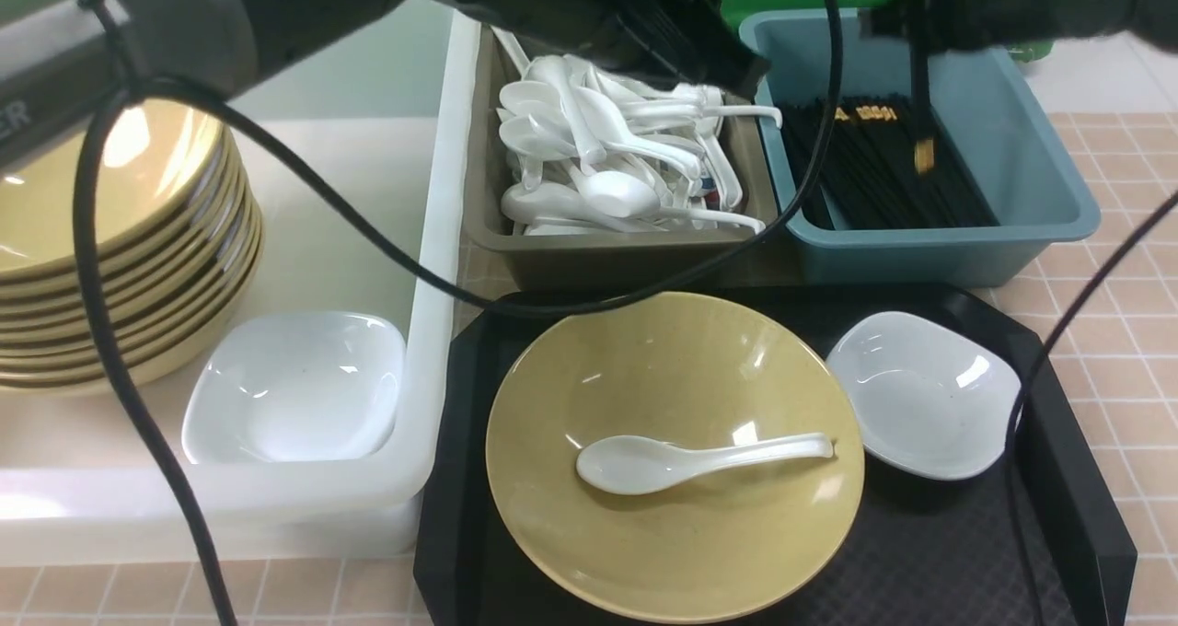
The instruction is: On brown table put chopsticks spoon bowls plates into blue grey white boxes.
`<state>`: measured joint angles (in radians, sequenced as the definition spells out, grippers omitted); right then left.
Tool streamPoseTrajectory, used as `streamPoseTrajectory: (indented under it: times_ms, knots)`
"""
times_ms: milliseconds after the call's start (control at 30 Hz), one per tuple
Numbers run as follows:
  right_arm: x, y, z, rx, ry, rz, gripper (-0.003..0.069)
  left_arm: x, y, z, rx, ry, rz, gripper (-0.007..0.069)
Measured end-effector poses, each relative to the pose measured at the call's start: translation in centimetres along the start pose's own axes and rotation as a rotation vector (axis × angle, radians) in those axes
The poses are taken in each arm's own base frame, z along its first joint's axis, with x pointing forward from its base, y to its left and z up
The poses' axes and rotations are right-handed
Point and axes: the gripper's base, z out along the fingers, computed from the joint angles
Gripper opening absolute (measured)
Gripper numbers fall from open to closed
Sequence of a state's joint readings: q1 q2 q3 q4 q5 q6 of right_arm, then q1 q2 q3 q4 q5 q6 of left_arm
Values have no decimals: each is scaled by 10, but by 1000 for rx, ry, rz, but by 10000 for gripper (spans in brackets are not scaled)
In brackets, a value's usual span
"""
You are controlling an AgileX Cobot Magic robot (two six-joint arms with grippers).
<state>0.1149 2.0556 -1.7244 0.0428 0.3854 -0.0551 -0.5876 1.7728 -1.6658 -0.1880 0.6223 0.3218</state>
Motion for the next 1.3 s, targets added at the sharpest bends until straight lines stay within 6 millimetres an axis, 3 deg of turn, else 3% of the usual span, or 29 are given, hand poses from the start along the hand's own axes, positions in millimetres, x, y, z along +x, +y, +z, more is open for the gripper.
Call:
streamPoseTrajectory:
  times_ms: [133,167,300,467,700,800,833,933,1133,1300]
  knots:
    - [16,-2,10,-4,158,7,262,7,-1,-2,14,80,17,1]
    - [16,-2,6,-9,221,3,332,9,-3,-6,25,121,22,1]
    - [7,1,-14,-39,362,-70,440,12,-4,-25,27,169,45,1]
    - [-5,14,-50,-120,514,-201,468,29,-8,-61,5,185,69,1]
    - [-11,64,-111,-248,507,-375,470,85,-17,-108,-64,219,19,1]
    - [2,98,-135,-334,505,-528,470,119,-21,-123,-95,253,-12,1]
    - [2,103,-139,-345,500,-550,470,121,-22,-124,-97,254,-14,1]
    - [28,137,-156,-458,523,-743,470,148,-26,-133,-110,249,-25,1]
    - [62,176,-161,-591,570,-980,470,155,-28,-133,-113,185,-25,1]
    - [85,198,-144,-666,615,-1108,470,148,-27,-131,-121,95,-23,1]
